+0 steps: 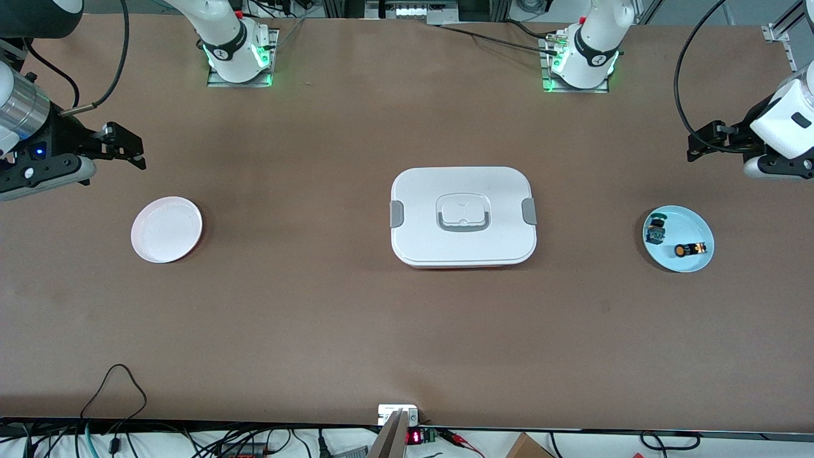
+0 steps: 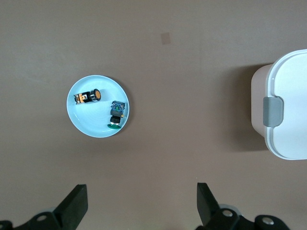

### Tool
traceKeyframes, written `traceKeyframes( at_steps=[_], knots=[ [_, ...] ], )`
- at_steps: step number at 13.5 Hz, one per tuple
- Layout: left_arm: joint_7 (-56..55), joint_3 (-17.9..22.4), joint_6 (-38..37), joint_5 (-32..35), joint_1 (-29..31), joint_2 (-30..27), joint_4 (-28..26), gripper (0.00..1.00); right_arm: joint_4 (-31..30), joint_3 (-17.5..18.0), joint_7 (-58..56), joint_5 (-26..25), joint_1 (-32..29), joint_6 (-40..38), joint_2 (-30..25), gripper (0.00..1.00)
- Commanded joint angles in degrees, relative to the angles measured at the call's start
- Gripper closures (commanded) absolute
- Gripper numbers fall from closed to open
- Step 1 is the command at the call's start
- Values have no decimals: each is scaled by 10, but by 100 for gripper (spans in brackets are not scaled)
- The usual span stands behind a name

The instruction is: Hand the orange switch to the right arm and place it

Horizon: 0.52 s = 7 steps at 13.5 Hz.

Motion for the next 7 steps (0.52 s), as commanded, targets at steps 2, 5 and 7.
traceKeyframes(
  at_steps=[2,5,7],
  knots=[
    [8,0,-18,-13,2,9,18,0,-6,2,-6,9,-4,2,-6,0],
    [9,0,-23,-13,2,10,18,0,-6,2,-6,9,-4,2,-6,0],
    [8,0,-23,-13,2,15,19,0,-6,2,-6,9,-4,2,-6,0]
  ],
)
